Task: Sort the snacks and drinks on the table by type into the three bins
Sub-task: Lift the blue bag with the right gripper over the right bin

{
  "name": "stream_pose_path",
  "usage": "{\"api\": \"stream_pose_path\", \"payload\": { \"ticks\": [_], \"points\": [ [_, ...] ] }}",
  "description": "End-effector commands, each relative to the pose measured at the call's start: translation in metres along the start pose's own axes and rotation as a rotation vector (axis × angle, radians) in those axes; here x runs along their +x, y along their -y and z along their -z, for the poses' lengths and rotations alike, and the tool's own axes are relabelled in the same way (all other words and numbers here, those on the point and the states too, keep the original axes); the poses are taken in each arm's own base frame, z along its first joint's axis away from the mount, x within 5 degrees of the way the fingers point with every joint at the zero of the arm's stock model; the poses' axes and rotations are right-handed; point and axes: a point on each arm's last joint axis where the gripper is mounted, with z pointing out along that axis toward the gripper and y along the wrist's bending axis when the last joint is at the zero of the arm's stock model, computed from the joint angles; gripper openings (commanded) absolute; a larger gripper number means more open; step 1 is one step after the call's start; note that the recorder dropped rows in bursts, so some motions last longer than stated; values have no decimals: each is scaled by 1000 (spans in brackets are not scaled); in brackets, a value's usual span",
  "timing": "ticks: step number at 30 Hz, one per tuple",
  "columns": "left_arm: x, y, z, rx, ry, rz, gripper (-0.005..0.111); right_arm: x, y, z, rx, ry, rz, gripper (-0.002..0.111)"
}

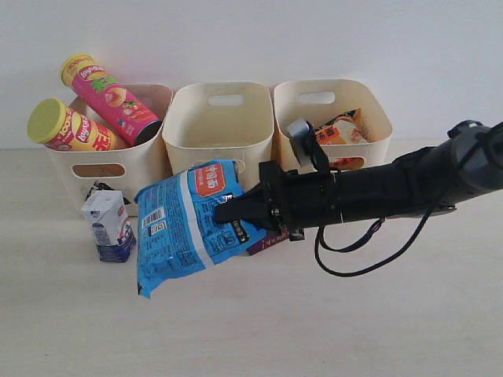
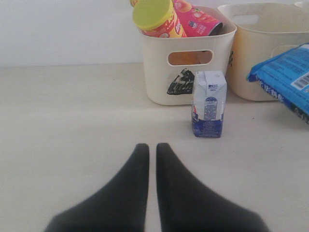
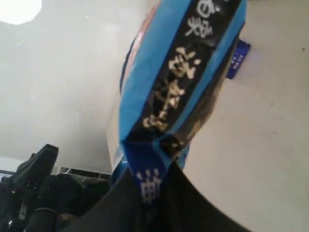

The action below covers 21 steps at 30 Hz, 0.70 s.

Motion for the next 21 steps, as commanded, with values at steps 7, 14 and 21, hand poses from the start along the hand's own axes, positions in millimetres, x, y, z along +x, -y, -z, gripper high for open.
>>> {"api": "stream_pose_path", "payload": {
  "ticks": [7,14,21],
  "points": [
    [-1,0,0,1,6,8,4,-34,-50,51,-48,141,120,0],
    [-1,0,0,1,6,8,4,-65,-55,89,-21,253,138,0],
    [-1,0,0,1,6,8,4,-105,-71,130,-12,368,188,0]
  ]
}}
